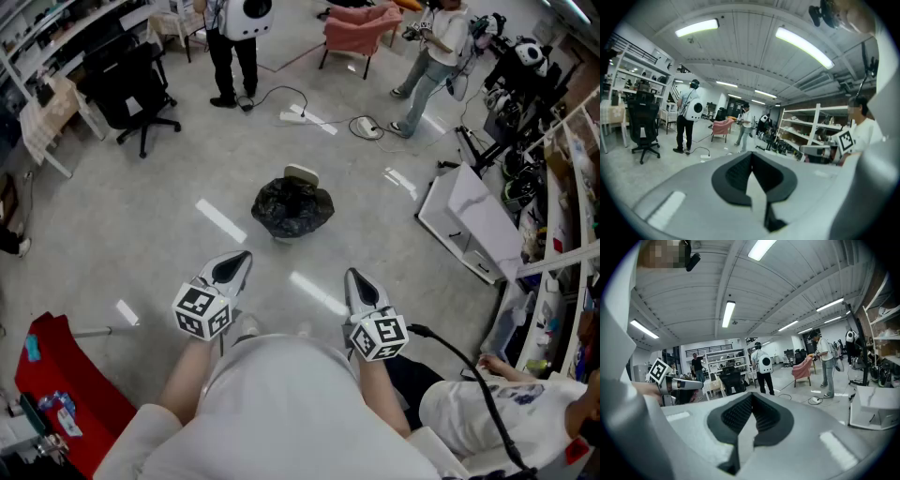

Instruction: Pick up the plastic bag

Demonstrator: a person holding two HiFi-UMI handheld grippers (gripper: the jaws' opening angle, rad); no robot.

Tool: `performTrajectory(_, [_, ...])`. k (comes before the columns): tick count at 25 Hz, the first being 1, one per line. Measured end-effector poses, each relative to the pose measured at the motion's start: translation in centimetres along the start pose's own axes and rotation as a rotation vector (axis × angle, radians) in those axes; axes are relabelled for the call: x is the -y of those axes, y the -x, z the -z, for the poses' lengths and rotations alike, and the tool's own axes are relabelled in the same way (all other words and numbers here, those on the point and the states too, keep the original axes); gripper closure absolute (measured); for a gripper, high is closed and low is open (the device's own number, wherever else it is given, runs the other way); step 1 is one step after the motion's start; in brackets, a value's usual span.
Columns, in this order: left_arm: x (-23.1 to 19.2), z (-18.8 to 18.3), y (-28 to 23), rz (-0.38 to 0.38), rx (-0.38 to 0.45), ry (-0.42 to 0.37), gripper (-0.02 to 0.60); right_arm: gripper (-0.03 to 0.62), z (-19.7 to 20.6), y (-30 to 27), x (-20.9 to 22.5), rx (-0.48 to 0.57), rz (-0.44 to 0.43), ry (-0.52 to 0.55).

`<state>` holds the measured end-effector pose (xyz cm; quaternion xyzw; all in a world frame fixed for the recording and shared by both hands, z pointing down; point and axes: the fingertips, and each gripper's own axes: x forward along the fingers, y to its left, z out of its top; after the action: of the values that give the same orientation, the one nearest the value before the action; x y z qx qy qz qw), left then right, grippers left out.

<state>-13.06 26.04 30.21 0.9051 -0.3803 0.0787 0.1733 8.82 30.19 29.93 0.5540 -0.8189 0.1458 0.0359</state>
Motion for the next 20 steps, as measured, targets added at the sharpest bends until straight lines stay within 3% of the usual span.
performTrajectory(20, [-1.3,0.8,0.2,0.014,-0.015,0.020,0.578,0.592,0.6,-0.9,-1.1,-0.026,0.007,0.007])
